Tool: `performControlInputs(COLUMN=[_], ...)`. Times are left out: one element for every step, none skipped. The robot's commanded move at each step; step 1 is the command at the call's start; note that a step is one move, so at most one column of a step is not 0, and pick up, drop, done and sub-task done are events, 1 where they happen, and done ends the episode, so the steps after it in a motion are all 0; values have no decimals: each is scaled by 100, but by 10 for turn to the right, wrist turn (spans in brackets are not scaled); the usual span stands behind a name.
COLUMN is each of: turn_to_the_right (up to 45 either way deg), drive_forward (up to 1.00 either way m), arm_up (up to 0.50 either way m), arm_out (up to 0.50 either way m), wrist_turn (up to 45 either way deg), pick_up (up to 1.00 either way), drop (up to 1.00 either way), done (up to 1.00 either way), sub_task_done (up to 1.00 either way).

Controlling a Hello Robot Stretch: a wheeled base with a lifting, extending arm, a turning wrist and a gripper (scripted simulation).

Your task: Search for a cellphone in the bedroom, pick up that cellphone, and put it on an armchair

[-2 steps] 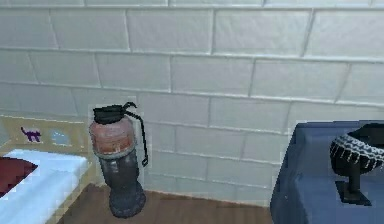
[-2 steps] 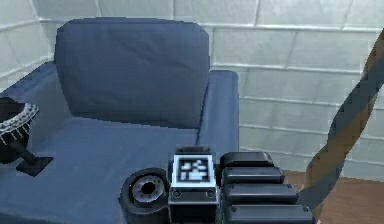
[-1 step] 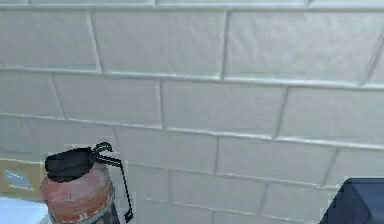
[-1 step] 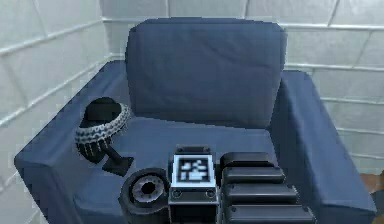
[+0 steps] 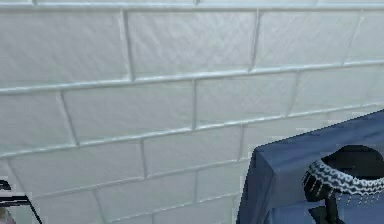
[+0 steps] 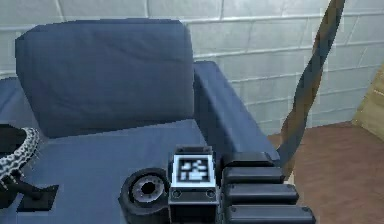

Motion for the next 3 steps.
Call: performControlInputs(turn_to_the_right=[0, 450, 120], drive_forward=[5, 0, 0], arm_up=[0, 0, 0], arm_out=[0, 0, 0], wrist_turn=[0, 0, 0], pick_up=[0, 0, 0], drop=[0, 0, 0], done=[0, 0, 0], sub_task_done=[0, 0, 0])
